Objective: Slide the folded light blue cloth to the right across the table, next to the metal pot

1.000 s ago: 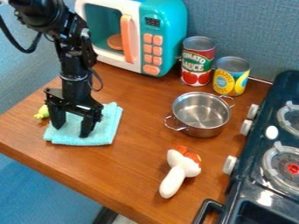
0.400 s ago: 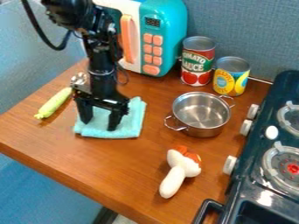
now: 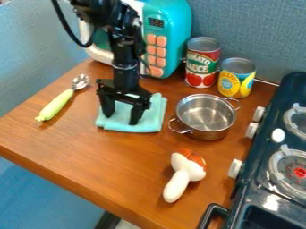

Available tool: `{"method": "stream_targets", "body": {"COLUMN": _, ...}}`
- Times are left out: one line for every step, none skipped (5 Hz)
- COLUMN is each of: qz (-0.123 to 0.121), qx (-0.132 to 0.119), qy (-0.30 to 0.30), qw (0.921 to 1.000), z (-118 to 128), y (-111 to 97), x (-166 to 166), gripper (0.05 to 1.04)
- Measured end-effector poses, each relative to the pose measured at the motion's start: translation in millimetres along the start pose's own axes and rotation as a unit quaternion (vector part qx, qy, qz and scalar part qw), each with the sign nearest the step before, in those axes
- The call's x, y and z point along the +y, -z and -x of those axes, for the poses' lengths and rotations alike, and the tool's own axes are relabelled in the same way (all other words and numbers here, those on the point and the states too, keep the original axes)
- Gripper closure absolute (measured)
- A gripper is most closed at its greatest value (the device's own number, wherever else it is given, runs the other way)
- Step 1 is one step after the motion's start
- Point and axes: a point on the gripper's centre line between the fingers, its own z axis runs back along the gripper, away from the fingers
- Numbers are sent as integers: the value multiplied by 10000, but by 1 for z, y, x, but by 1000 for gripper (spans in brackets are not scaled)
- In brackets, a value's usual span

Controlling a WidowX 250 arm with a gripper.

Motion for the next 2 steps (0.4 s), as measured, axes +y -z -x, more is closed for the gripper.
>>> {"method": "stream_targets", "body": {"qz": 29, "qx": -53, "qy": -85, "qw": 9999, "z": 1, "y": -1, "x": -2, "gripper": 81}}
{"method": "stream_targets", "body": {"qz": 185, "qx": -58, "qy": -247, "qw": 9995, "z": 10, "y": -4, "x": -7, "gripper": 82}}
